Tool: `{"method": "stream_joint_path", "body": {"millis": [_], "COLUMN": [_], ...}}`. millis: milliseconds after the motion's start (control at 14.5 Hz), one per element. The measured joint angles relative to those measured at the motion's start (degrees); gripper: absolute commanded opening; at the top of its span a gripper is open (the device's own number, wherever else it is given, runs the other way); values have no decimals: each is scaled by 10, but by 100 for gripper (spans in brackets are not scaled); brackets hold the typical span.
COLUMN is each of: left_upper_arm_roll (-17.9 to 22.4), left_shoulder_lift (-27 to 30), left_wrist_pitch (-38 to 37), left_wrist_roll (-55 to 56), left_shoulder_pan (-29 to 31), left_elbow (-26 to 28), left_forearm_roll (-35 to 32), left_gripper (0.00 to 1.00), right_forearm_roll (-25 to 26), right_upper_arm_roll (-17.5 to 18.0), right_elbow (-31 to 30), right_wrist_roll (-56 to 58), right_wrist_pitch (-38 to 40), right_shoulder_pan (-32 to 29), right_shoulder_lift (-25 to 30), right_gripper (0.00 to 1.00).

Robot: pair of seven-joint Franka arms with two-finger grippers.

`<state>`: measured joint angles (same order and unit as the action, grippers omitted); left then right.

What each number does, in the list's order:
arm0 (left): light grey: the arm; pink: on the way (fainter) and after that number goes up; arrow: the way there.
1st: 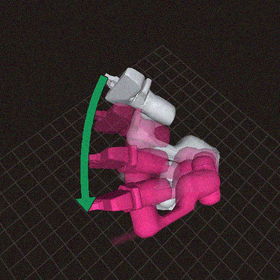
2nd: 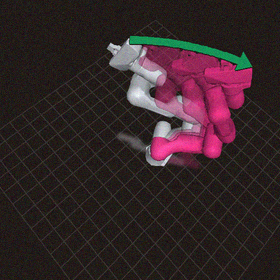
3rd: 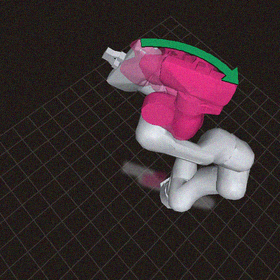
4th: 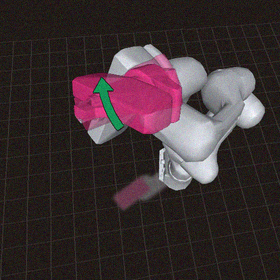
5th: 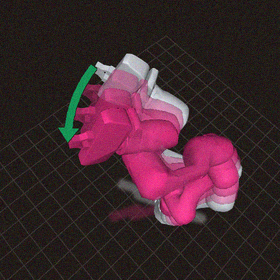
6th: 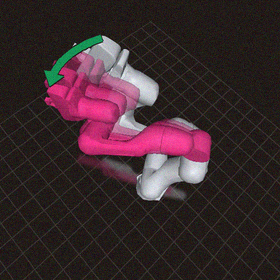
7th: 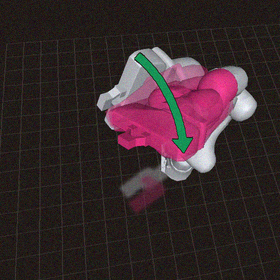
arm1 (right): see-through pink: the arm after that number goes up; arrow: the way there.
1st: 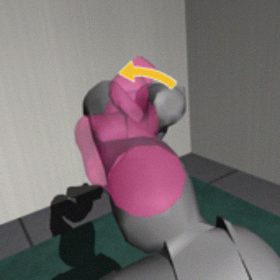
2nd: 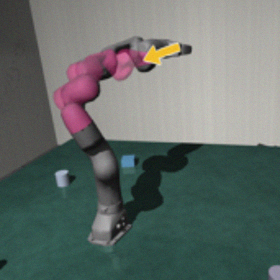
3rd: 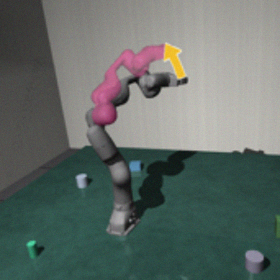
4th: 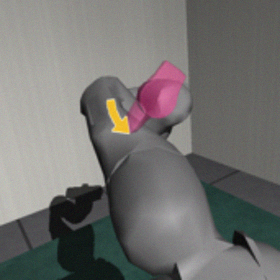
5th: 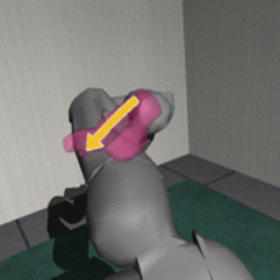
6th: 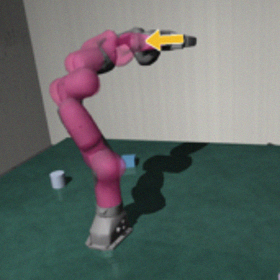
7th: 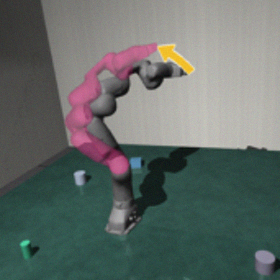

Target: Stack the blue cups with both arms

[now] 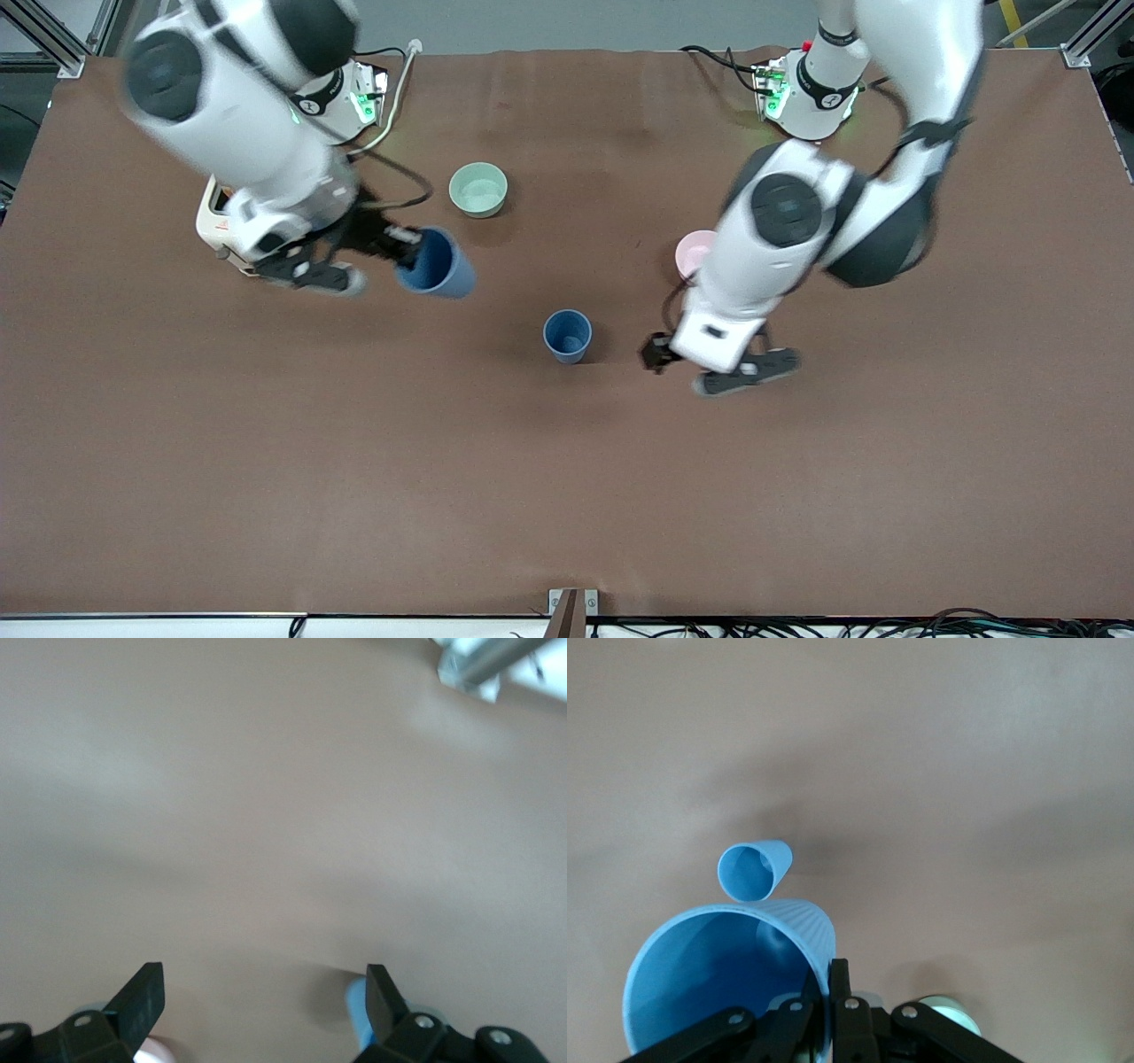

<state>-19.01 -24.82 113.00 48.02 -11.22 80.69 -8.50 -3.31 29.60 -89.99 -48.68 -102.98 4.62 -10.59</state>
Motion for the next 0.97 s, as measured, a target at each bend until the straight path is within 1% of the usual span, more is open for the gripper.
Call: {"method": "stream_joint_path", "body": {"millis": [69, 208, 346, 484, 623, 761, 969], "left_upper_arm_roll": [0, 1, 0, -1, -1, -1, -1], "left_shoulder_lift": [22, 60, 93, 128, 159, 186, 214], "left_wrist_pitch": [-20, -51, -76, -126, -169, -205, -231], "left_wrist_roll": [-23, -80, -136, -183, -223, -248, -279], "left_shoulder_pan": [22, 65, 109, 143, 162, 174, 188], "left_elbow": [0, 1, 1, 1, 2, 3, 5], "left_forearm_roll": [0, 0, 0, 0, 0, 1, 22], "left_gripper": [100, 100, 100, 100, 100, 100, 100], "right_forearm_roll": [16, 33, 74, 120, 150, 166, 197], "right_upper_arm_roll": [7, 9, 9, 9, 8, 8, 8], "right_elbow": [-2, -11, -12, -10, -5, -1, 5], "right_wrist_roll": [-35, -76, -112, -151, -172, -177, -192], "right_wrist_pitch": [-13, -48, -78, -110, -139, -163, -185], "right_shoulder_pan": [20, 58, 90, 110, 116, 119, 128], "right_shoulder_lift": [-3, -24, -67, -111, -143, -169, -189], "right_gripper": [1, 1, 1, 1, 1, 1, 1]}}
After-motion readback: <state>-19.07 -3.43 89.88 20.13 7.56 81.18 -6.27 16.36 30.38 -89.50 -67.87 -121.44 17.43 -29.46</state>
